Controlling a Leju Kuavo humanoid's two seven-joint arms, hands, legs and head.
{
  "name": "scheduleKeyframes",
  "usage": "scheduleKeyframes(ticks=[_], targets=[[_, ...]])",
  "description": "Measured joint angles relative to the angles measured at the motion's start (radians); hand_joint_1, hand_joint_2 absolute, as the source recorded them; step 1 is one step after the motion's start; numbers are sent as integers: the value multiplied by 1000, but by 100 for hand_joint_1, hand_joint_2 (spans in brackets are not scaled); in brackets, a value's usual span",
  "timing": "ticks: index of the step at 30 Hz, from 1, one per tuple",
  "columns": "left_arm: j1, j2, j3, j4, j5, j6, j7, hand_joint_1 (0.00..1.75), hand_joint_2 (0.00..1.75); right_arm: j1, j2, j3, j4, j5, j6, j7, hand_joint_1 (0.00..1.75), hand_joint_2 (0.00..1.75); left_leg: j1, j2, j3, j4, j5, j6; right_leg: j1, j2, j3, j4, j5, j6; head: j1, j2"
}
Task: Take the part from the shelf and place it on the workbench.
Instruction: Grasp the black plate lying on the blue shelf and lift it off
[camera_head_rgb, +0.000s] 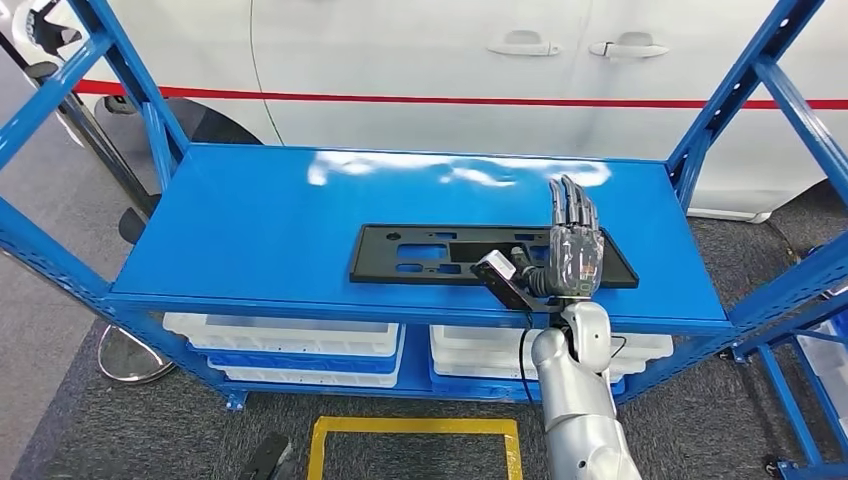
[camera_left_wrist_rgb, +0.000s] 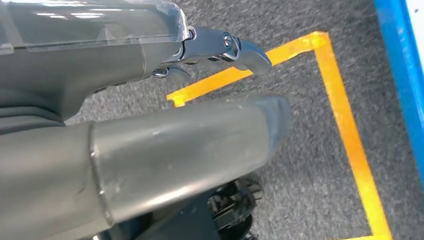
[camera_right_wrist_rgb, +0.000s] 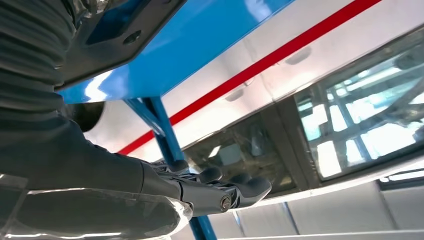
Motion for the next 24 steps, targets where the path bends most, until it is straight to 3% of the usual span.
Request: scheduleKeyframes(ticks=[3, 4, 5, 6, 8, 10, 13, 15, 16, 18, 20, 21, 22, 24], targets=[[-1, 0, -1, 0, 0, 0, 4, 0, 0, 3, -3, -5, 3, -23, 0, 21, 0, 175, 1, 1, 5, -4, -3, 12, -4, 0, -89, 167, -76, 9, 0, 0], [0, 0, -1, 0, 0, 0, 4, 0, 0, 5, -4, -12, 5, -46, 0, 0, 0, 175, 0, 1, 6, -4, -5, 14, -5, 0, -121, 217, -88, 10, 0, 0], [1, 0, -1, 0, 1, 1, 5, 0, 0, 6, -4, -23, 7, -78, 0, -34, 0, 175, 0, 0, 7, -3, -7, 14, -6, 0, -138, 235, -80, 11, 0, 0], [3, 0, 0, 0, 2, 2, 5, 0, 0, 5, -5, -37, 9, -123, 0, -78, 0, 175, 0, -1, 10, -3, -9, 13, -7, 0, -136, 216, -52, 11, 0, 0], [4, -1, 0, 0, 5, 8, 8, 0, 0, 1, -4, -61, 11, -257, 0, -179, 0, 175, 0, -2, 17, -2, -15, 8, -8, 0, -87, 95, 26, 6, 0, 0], [5, -2, 0, 0, 9, 14, 14, 0, 0, -3, -3, -71, 9, -385, 0, -252, 0, 175, -3, -3, 20, 2, -19, 0, -3, 1, -43, -5, 67, -1, 0, 0], [9, -2, 1, 0, 18, 23, 30, 0, 0, -4, -2, -73, 1, -449, 0, -277, 0, 175, -5, -2, 19, 2, -18, -14, 1, 5, -36, -26, 69, -12, 0, 0], [10, -2, 2, 0, 22, 25, 35, 0, 0, -5, 0, -74, -2, -454, 0, -277, 0, 175, -3, -1, 10, 25, -43, -22, -3, 3, -35, -34, 75, -25, 0, 0], [10, -2, 2, 0, 22, 25, 37, 0, 0, -6, 2, -74, -2, -455, 0, -277, 0, 175, -2, 0, -5, 62, -70, -26, -5, 2, -35, -37, 78, -32, 0, 0], [11, -2, 3, 0, 22, 26, 40, 0, 0, -7, 4, -74, -2, -453, 0, -277, 0, 175, -1, 1, -54, 187, -142, -32, -4, -2, -40, -38, 82, -41, 0, 0], [13, -2, 4, 0, 22, 25, 40, 0, 0, -7, 6, -75, -2, -450, 0, -277, 0, 175, -1, 1, -85, 277, -174, -36, -3, -3, -48, -35, 88, -44, 0, 0], [14, -2, 5, 0, 22, 25, 40, 0, 0, -7, 6, -75, -1, -449, 0, -277, 0, 175, -1, 1, -76, 272, -165, -35, -3, -3, -53, -33, 91, -44, 0, 0], [14, -2, 5, 0, 22, 25, 40, 0, 0, -7, 6, -76, -1, -448, 0, -277, 0, 175, -1, 1, -47, 228, -141, -34, -2, -3, -57, -31, 93, -43, 0, 0], [11, -2, 6, 0, 22, 25, 39, 0, 0, -8, 6, -77, -1, -448, 0, -277, 0, 175, -3, 1, 35, 88, -93, -25, -1, -2, -63, -26, 99, -36, 0, 0]])
